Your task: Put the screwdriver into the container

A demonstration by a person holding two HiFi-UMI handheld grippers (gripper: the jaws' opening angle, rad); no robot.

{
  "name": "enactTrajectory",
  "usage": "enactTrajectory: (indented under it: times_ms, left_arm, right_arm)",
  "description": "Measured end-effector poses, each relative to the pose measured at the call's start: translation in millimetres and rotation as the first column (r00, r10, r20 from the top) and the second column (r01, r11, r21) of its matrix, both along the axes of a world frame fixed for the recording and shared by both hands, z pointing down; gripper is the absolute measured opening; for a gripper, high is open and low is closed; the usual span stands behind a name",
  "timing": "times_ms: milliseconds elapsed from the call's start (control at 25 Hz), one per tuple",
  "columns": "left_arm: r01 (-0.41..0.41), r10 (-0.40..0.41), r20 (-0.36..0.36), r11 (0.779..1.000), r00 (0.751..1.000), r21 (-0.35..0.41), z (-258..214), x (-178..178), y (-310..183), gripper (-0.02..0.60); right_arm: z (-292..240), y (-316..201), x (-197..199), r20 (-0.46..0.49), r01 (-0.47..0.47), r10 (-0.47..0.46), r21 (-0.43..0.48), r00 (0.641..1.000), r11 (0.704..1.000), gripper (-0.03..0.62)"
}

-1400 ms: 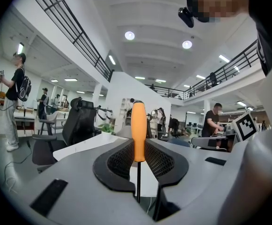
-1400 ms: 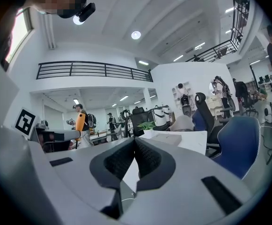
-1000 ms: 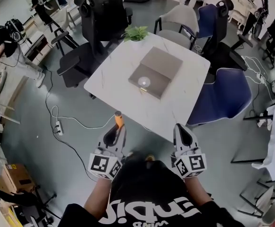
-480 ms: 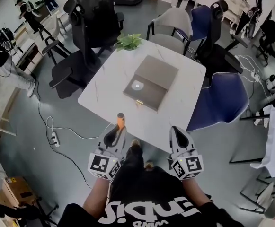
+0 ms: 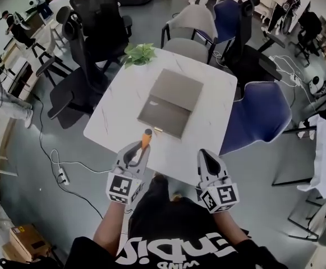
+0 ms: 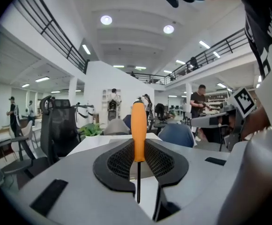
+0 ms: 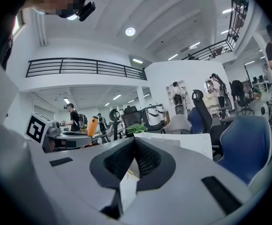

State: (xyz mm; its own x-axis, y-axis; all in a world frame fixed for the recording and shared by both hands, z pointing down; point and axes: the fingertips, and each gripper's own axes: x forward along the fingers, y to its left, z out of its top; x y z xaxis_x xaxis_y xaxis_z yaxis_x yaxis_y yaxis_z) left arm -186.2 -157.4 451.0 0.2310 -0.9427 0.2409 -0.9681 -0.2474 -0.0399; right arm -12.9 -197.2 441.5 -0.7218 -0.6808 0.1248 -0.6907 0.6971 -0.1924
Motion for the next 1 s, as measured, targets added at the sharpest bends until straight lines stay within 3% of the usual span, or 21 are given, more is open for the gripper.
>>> enactTrajectory:
  times_ms: [200, 440, 840, 1000]
  left_arm:
    - [-0.118, 0.121, 0.131, 0.993, 0.984, -0.029, 12, -3, -44, 0.078]
    - [-0.239, 0.253, 0.259, 0.967, 0.932, -0.084, 37, 0, -94, 0.078]
    - [-0.355, 0.409, 0.338, 0.911, 0.848, -0.21, 91, 7, -155, 0.078]
    - [-0.385, 0.473, 0.376, 0.877, 0.797, -0.286, 118, 8, -173, 0.078]
  right_arm:
    - [3, -16, -1, 0.004, -0.033, 0.033, -0.011, 0.999, 0.999, 0.012]
    - [8, -35, -1, 0.003, -0.069, 0.069, -0.022, 0.998, 0.997, 0.011]
    - [17, -50, 7, -0.008, -0.131, 0.131, -0.046, 0.991, 0.99, 0.012]
    - [16, -56, 13, -0.02, -0.163, 0.162, -0.044, 0.987, 0.986, 0.012]
